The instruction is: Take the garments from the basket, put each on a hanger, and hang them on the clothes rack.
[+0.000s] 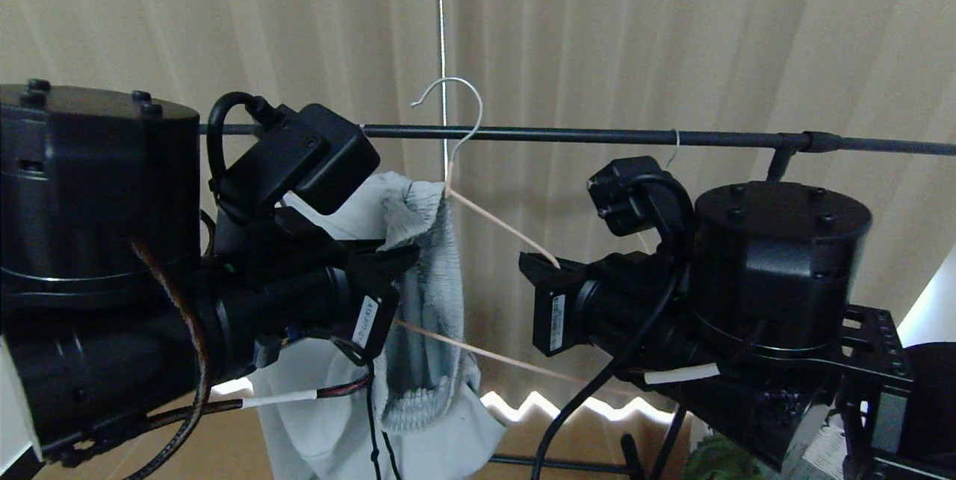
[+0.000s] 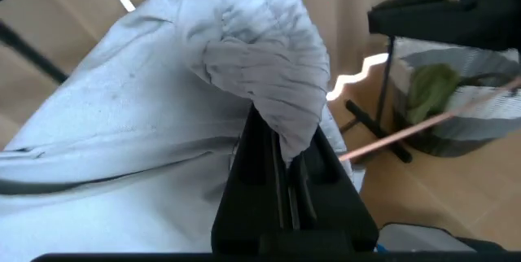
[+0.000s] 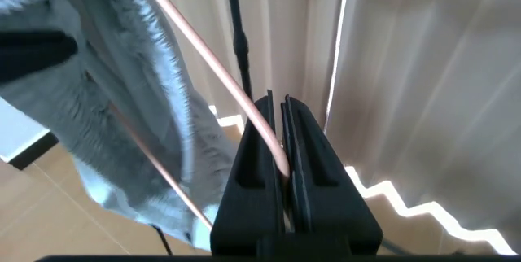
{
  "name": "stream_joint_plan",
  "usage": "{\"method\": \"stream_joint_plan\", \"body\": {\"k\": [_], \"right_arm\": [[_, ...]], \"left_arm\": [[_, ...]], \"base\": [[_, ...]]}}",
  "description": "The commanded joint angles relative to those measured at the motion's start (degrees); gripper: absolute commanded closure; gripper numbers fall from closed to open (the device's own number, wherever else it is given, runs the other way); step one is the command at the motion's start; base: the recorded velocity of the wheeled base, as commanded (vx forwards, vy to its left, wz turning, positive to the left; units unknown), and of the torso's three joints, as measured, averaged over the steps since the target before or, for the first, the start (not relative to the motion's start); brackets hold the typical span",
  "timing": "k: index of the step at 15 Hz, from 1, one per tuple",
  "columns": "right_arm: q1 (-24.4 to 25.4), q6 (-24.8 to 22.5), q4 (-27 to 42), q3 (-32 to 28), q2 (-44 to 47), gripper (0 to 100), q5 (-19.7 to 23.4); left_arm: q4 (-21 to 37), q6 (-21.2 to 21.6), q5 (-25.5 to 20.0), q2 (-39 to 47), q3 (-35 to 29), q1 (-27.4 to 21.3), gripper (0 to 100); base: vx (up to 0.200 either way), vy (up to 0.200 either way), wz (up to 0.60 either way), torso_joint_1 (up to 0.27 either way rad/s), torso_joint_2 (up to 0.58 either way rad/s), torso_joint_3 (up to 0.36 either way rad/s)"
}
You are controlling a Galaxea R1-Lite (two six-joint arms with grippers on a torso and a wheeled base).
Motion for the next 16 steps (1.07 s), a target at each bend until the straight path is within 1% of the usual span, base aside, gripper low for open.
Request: {"method": "stream_joint_plan", "body": {"k": [1, 2, 4, 6, 8, 9, 10, 12, 13, 14, 16], "right_arm": [[0.1, -0.49, -1.48, 1.55, -2.39, 100, 0.12], [0.1, -1.63, -3.06, 2.52, -2.74, 100, 0.21], [0.1, -3.65, -5.17, 4.1, -2.92, 100, 0.21], [-0.34, -5.06, -6.05, 4.19, -3.45, 100, 0.21], [-2.45, -5.5, -6.05, 4.36, -3.97, 100, 0.21], [-4.3, -6.29, -6.05, 4.54, -4.41, 100, 0.74], [-6.32, -7.08, -6.05, 4.63, -4.94, 100, 2.84], [-8.78, -7.34, -5.79, 4.63, -6.08, 100, 4.51], [-10.45, -8.75, -5.61, 5.68, -7.4, 100, 6.98], [-11.68, -10.16, -5.43, 6.74, -8.28, 100, 9.0], [-13.35, -12.44, -5.26, 8.5, -9.34, 100, 12.07]], "left_arm": [[0.07, -0.14, -3.53, -1.16, 0.39, 0.05, 100], [0.07, -0.14, -4.67, -1.34, 0.48, 0.14, 0], [-0.01, 0.12, -4.85, -1.34, 0.65, 0.05, 0], [-0.19, 0.3, -5.9, -1.69, 1.18, -0.03, 0], [-0.28, 0.56, -6.17, -3.1, 2.67, -0.03, 0], [-0.63, 0.74, -6.17, -5.03, 4.25, -0.03, 0], [-0.54, 0.65, -6.25, -7.4, 4.87, -0.03, 0], [-0.63, 0.91, -6.25, -9.25, 5.05, 0.05, 0], [-0.72, 1.53, -6.25, -10.65, 4.78, 1.55, 0], [-0.72, 3.02, -6.25, -11.53, 4.61, 3.13, 0], [-3.0, 7.94, -7.48, -13.03, 4.17, 5.33, 0]], "base": [[0.0, 0.0, 0.0, 0.0, 0.0, 0.0], [0.0, 0.0, 0.0, 0.0, 0.0, 0.0], [0.0, 0.0, 0.0, 0.0, 0.0, 0.0], [0.0, 0.0, 0.0, 0.0, 0.0, 0.0], [0.0, 0.0, 0.0, 0.0, 0.0, 0.0], [0.0, 0.0, 0.0, 0.0, 0.0, 0.0], [0.0, 0.0, 0.0, 0.0, 0.0, 0.0], [0.0, 0.0, 0.0, 0.0, 0.0, 0.0], [0.0, 0.0, 0.0, 0.0, 0.0, 0.0], [0.0, 0.0, 0.0, 0.0, 0.0, 0.0], [0.0, 0.0, 0.0, 0.0, 0.0, 0.0]]}}
